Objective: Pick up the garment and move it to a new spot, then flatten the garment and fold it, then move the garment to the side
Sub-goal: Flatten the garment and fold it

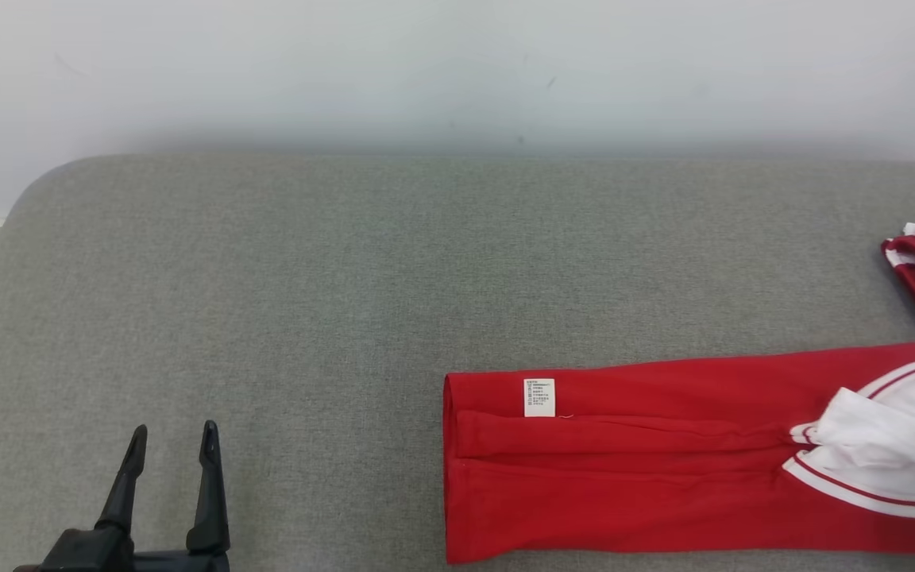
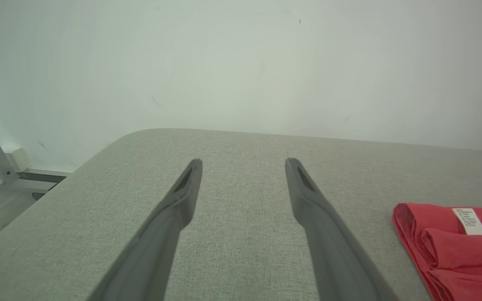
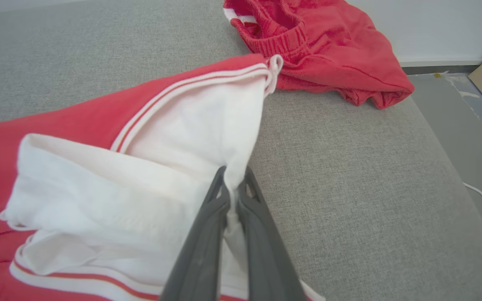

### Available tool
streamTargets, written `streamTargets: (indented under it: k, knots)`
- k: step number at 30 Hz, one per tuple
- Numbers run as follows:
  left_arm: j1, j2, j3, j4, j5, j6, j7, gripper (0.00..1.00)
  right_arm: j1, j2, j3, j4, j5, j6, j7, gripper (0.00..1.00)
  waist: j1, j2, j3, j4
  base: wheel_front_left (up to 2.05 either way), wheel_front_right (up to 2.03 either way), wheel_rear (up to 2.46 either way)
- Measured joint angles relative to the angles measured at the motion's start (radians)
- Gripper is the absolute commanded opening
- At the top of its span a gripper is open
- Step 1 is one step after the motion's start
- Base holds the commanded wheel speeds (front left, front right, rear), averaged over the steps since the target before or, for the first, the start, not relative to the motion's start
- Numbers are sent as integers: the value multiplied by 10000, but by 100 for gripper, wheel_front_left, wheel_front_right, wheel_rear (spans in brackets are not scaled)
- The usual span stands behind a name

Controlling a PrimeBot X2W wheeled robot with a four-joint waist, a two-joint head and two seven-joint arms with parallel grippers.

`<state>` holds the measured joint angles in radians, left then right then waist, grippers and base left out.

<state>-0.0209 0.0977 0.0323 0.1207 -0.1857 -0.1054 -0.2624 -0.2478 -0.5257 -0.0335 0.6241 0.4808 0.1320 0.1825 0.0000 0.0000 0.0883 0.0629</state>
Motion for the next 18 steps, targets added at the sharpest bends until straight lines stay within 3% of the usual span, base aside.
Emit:
streamTargets:
  k: [18]
  knots:
    - [201, -180, 244, -48, 169, -104, -2, 100, 679, 1557, 1843, -4945, -58, -2, 1022, 0, 0, 0, -97, -376, 0, 0, 0]
